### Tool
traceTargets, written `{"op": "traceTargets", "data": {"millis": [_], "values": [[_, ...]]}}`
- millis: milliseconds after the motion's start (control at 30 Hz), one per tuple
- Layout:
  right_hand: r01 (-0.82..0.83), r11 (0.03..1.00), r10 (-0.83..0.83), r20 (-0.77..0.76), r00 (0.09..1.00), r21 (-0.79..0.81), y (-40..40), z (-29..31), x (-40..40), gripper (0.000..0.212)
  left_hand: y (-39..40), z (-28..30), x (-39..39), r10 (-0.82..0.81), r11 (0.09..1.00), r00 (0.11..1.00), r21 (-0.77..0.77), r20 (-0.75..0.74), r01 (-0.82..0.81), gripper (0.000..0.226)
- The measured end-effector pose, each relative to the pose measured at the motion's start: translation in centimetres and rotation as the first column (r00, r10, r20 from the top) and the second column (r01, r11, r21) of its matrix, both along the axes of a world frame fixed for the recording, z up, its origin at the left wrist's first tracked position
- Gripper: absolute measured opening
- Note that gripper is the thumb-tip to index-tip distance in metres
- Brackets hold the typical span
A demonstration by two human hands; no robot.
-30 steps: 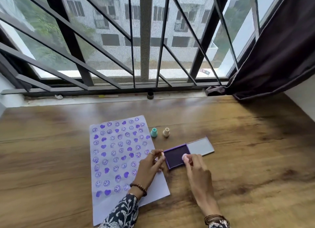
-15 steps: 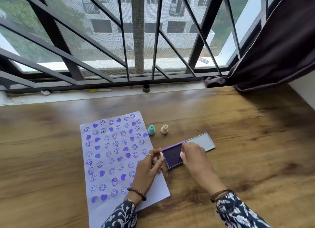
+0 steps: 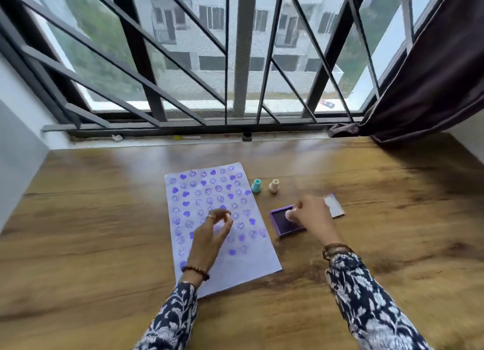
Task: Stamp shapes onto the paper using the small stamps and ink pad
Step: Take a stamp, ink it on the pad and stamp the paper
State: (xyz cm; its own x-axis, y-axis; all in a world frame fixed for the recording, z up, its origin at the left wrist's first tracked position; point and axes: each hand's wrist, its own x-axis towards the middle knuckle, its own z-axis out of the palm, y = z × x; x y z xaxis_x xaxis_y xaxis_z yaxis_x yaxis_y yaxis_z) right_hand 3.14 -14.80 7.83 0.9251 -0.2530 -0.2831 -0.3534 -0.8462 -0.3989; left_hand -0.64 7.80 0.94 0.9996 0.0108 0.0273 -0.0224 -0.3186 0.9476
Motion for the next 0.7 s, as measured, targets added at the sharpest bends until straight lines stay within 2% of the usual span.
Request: {"op": "traceTargets", "data": {"millis": [100, 167, 233, 333, 433, 533, 600, 700], "values": [[0.071, 0.958, -0.129, 0.197, 0.972, 0.279, 3.6, -0.7, -4.1, 0.023, 1.5, -0.1, -1.0, -0.047, 0.997, 0.999, 0.06, -0.013, 0.048, 0.015], [0.059, 0.937, -0.163, 0.283, 0.945, 0.343, 5.6, -1.6, -7.0, 0.009, 1.6, -0.4, -1.5, -0.051, 0.997, 0.998, 0.05, -0.03, 0.052, 0.014], [0.025, 0.957, -0.122, 0.321, 0.939, 0.289, 6.8, -2.4, -9.2, 0.01, 1.4, -0.7, -1.7, -0.041, 0.998, 0.999, 0.052, -0.02, 0.042, 0.011], [-0.09, 0.98, 0.024, 0.346, 0.938, 0.176, 7.3, -3.4, -10.8, 0.017, 1.3, -0.8, -1.6, -0.028, 0.998, 1.0, 0.06, -0.011, 0.029, 0.012], [-0.172, 0.985, 0.159, 0.345, 0.925, 0.008, 7.7, -3.7, -11.3, 0.018, 1.3, -1.0, -1.5, -0.013, 0.999, 0.999, 0.039, -0.035, 0.015, 0.012], [-0.202, 0.971, 0.236, 0.37, 0.899, -0.129, 8.2, -3.7, -11.3, 0.007, 1.3, -1.4, -1.5, -0.004, 0.999, 0.999, 0.033, -0.047, 0.006, 0.013], [-0.208, 0.958, 0.27, 0.375, 0.887, -0.198, 8.5, -3.7, -11.2, 0.007, 1.4, -1.6, -1.5, -0.002, 0.999, 0.999, 0.035, -0.047, 0.004, 0.014], [-0.215, 0.952, 0.285, 0.372, 0.883, -0.218, 8.6, -3.8, -10.9, 0.01, 1.5, -1.6, -1.4, -0.002, 0.999, 0.999, 0.039, -0.037, 0.003, 0.02]]}}
